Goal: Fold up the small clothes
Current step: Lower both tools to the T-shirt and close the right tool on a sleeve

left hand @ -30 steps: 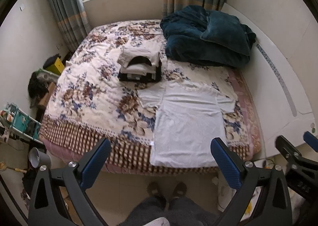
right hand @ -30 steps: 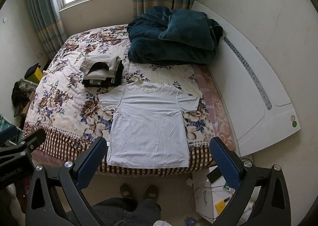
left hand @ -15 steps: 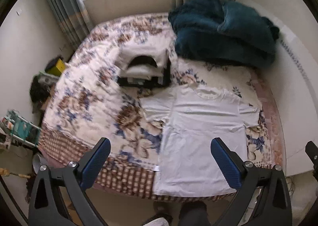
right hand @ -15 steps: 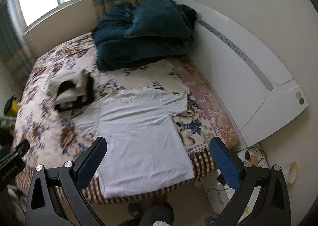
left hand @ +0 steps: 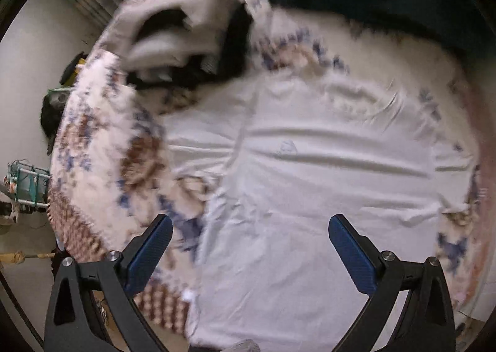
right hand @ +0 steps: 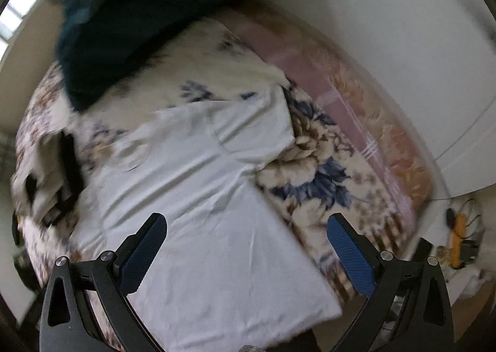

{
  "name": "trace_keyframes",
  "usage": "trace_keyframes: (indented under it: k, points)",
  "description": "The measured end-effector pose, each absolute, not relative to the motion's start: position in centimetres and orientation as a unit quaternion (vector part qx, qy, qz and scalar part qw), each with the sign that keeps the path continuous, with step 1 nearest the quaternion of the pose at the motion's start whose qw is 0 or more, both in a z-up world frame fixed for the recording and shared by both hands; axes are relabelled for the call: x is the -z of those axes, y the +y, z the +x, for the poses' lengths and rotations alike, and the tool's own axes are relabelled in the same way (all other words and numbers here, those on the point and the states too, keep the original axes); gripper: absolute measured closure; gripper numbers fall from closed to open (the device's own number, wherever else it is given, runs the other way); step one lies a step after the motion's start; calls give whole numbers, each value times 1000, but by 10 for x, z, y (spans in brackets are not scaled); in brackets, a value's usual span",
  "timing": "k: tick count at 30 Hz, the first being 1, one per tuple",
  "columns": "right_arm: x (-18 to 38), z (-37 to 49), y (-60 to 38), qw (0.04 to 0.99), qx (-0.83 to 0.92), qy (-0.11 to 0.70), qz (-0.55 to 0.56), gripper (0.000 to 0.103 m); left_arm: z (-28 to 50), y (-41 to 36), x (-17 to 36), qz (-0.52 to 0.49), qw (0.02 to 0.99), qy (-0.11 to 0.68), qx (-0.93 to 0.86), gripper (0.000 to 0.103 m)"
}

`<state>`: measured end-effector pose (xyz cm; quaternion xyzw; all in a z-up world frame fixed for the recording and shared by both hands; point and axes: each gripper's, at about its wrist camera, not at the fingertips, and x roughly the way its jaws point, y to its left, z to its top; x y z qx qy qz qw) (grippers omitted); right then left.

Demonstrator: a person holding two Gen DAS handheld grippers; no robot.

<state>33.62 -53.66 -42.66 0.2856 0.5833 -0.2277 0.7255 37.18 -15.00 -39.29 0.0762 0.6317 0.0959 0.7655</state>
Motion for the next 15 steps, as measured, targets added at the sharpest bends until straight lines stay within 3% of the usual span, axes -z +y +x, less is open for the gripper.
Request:
trace_keyframes:
  k: [6, 9, 14, 15]
  points:
    - [572, 355, -602, 674, 262, 583, 370, 0, 409, -161, 509, 71, 739, 659, -120, 0]
    - [618, 349, -621, 650, 274, 566, 427, 0, 419, -163, 544, 58, 730, 669, -131, 0]
    - [660, 341, -632, 632, 273, 494, 531, 10, 419, -159, 569, 35, 727, 674, -124, 0]
    - [661, 342, -630, 637, 274, 479, 538, 17, 418, -158, 568, 32, 729, 673, -123, 0]
